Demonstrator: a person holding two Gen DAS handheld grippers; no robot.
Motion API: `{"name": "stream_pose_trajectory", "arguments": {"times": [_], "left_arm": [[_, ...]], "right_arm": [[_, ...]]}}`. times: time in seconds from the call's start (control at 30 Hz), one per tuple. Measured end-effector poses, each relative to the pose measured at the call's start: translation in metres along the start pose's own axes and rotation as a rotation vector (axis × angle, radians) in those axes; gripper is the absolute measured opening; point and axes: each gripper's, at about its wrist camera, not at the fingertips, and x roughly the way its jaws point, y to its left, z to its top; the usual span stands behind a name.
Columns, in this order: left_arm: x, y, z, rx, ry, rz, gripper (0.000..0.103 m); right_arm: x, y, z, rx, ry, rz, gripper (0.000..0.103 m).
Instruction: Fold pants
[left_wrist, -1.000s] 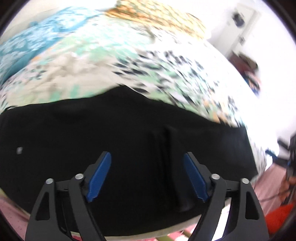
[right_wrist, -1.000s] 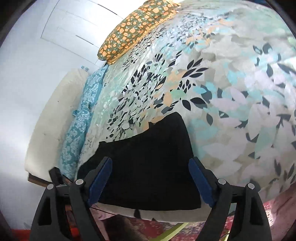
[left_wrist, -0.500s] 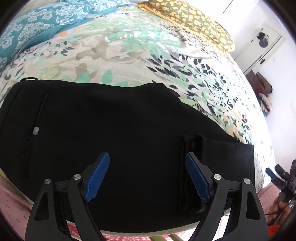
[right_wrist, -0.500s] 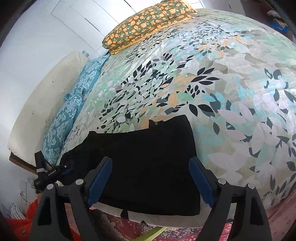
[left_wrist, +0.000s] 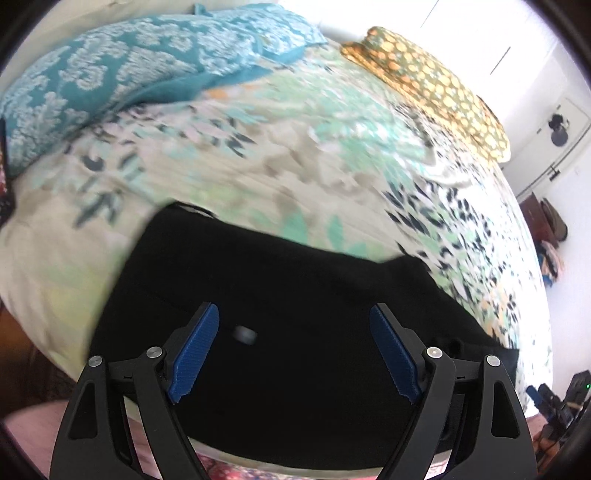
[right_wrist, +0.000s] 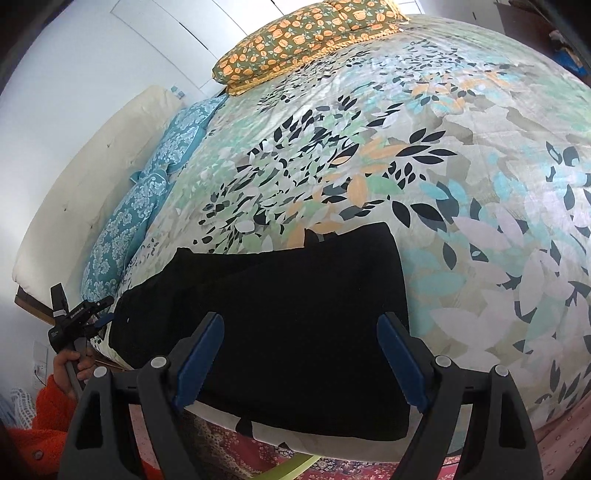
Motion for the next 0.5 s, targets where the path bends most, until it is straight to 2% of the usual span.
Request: {"name": "stream_pose_trajectory", "arguments": {"times": [0.13,0.23,0.3,0.4,0.43,0.5], "left_arm": [[0.002,0.048,0.021,-0.034,0.049,0.017,0.091],[0.021,0.077,0.025,-0.086,0.127,-0.035,0.091],[0.037,0.082,0.023,-0.092,0.166,-0.039,0.091],[0.064,0.083,0.022,-0.084,0.229,0.034,0.093],[0.072,0.085,0.021,-0.078,0.249,0.058,0.101],[0.078,0.086,0.020,-0.072,0.236,0.078,0.103]], "right_arm": [[0.002,0.005,0.000,-0.019,0.004,0.000,0.085],[0.001,0.009,-0.003,-0.036,0.000,-0.003,0.085],[0.000,0.008,-0.004,-0.031,0.000,-0.006,0.085],[0.000,0.007,-0.005,-0.022,0.003,-0.012,0.085],[-0.001,0.006,-0.005,-0.020,0.002,-0.014,0.085],[-0.002,0.005,-0.005,-0.019,-0.002,-0.015,0.085]]}}
